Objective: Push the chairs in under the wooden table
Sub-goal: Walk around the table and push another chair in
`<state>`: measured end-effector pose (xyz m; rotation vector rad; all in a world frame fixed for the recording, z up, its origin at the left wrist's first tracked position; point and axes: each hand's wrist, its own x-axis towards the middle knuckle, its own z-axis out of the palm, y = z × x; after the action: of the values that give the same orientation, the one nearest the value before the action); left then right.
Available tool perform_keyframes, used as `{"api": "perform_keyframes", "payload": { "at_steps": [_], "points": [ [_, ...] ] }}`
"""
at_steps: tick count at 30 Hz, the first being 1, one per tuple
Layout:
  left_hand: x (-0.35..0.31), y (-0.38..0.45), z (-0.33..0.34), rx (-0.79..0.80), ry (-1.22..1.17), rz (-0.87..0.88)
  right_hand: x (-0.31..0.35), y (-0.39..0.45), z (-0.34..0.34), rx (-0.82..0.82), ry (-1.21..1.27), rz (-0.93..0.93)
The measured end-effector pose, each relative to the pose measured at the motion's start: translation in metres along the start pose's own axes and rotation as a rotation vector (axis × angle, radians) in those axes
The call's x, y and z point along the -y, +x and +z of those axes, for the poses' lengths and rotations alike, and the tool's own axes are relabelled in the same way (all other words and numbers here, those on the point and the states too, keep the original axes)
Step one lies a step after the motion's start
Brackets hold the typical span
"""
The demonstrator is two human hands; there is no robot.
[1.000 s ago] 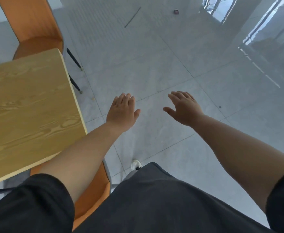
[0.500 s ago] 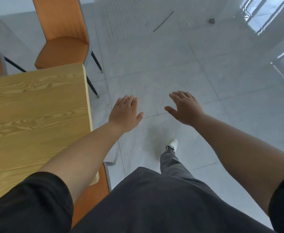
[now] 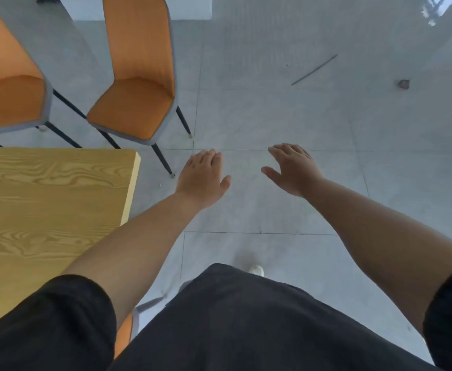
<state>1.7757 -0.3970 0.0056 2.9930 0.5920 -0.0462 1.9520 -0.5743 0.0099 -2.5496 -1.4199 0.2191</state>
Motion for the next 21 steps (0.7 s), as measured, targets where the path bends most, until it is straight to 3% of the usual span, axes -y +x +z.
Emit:
{"api": "perform_keyframes", "payload": {
  "at_steps": [11,21],
  "points": [
    [0.045,0.142,0.008,0.001,-0.008,-0.093,-0.058,0.154,-0.006,0.034,0.003,-0.063],
    [0.136,0.331,-0.011,0.030,0.025,-0.049,-0.091,0.348,-0.023,0.039,-0.007,-0.015]
  ]
}}
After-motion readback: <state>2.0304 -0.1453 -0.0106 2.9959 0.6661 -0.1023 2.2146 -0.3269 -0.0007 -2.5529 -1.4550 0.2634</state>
